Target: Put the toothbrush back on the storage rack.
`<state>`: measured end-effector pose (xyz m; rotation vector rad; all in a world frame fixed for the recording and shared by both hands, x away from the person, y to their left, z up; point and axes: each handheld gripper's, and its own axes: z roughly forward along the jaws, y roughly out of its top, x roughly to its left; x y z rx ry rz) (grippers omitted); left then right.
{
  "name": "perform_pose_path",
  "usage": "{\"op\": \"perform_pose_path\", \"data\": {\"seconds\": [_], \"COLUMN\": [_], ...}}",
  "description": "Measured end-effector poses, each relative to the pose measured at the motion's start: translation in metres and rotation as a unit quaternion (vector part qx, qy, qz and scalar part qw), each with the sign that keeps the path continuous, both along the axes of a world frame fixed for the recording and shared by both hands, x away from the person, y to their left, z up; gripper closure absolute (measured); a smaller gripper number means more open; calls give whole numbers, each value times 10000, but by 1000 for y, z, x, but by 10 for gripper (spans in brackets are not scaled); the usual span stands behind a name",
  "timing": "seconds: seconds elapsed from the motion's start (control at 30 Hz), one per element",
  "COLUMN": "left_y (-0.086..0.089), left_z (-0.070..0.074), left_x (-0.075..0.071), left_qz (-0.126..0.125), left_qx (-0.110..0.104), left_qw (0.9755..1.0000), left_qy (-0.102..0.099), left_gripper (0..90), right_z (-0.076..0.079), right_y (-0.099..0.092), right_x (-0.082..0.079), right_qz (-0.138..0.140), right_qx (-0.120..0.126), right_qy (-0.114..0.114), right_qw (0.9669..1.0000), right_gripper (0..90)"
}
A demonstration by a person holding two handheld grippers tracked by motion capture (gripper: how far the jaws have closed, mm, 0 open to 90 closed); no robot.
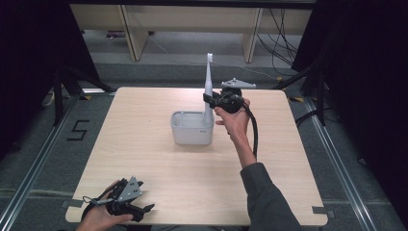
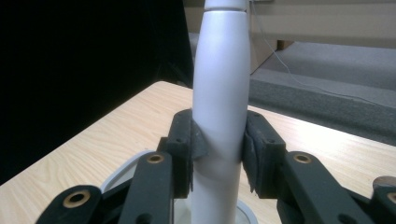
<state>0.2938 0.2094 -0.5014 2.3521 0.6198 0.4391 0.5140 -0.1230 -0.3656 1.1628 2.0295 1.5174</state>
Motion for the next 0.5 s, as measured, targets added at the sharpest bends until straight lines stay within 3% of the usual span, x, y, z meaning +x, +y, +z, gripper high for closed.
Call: {"op": "perform_pose_path", "data": {"seconds": [0.17,0.2,0.4,0.5], "left_y": [0,0,0,0], "left_z": [0,0,0,-1], "left_x": [0,0,0,-1], "left_qz": [-10,-12,-6,27], "left_qx": [18,17,11,-14], "left_qw": [10000,10000,10000,10000], "left_qy": [7,13,11,55], "left_gripper": [163,163,163,163], "right_z": [-4,-5,-11,-16], "right_y": [1,2,2,4], "right_x": [4,4,6,6], "right_qz": [2,-7,-66,-84], "right_qx": [-34,4,-170,-133], "right_qy": [-99,14,-38,4], "right_qw": [9999,10000,9998,9999], "right_gripper": [668,668,667,667]}}
